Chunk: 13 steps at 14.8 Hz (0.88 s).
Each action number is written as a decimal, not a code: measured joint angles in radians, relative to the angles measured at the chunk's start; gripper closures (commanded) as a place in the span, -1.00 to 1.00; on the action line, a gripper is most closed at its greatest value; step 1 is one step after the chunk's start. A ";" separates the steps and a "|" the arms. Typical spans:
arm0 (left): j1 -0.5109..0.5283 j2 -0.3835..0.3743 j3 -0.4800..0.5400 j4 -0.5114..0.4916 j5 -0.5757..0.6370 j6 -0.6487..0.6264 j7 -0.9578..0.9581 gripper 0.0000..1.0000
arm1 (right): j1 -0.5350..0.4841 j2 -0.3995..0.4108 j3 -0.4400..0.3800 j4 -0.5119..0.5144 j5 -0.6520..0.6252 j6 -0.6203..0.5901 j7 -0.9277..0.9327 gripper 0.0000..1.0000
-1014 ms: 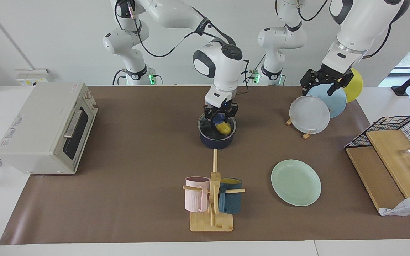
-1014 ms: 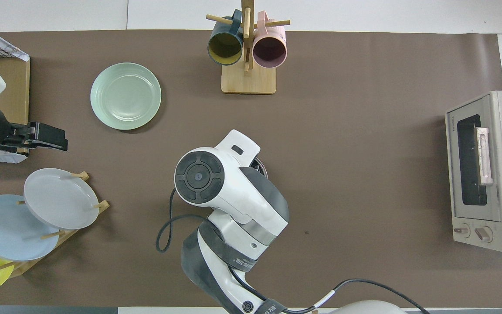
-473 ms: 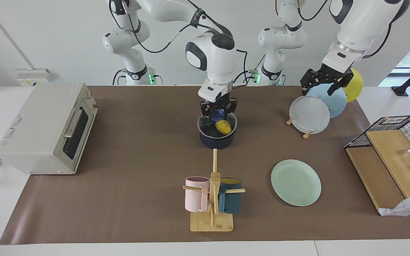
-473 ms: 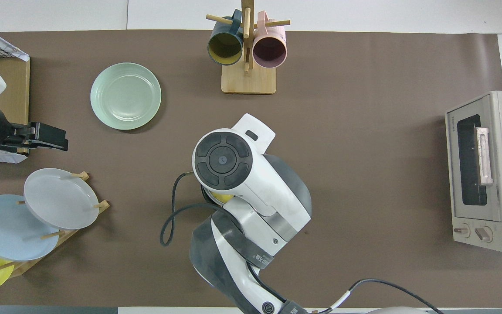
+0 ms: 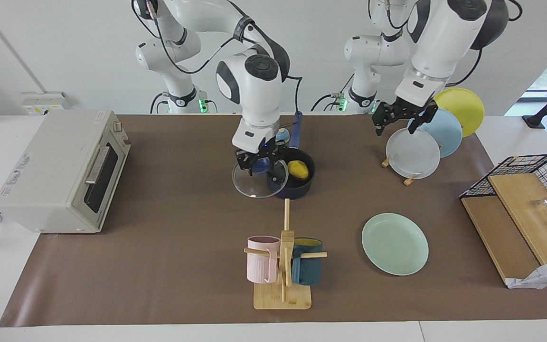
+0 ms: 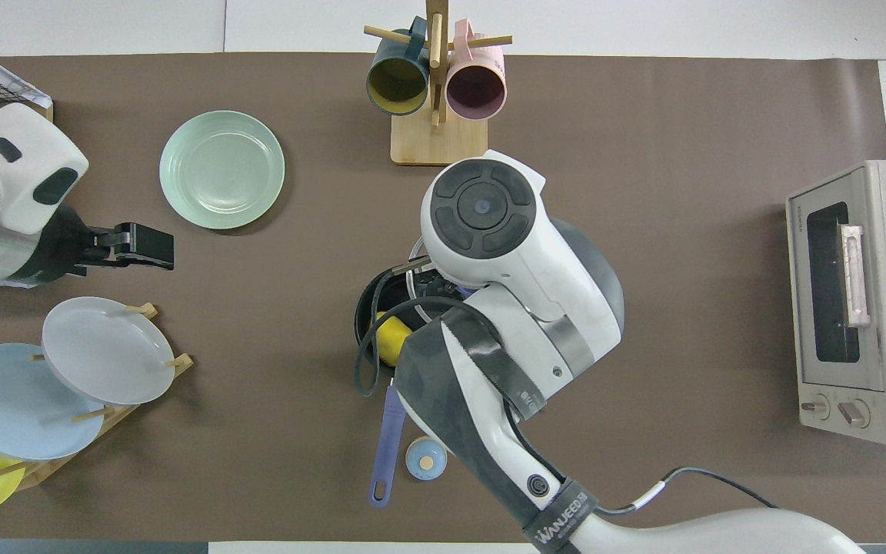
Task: Transfer potato from pot to plate
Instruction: 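Lift the glass lid off the pot with the right gripper, then carry the lid toward the toaster while the left gripper reaches the pot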
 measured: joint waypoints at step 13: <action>-0.364 0.230 -0.007 -0.122 0.000 0.375 -0.448 -1.00 | -0.332 -0.016 -0.007 -0.302 -0.136 0.314 -0.416 -0.08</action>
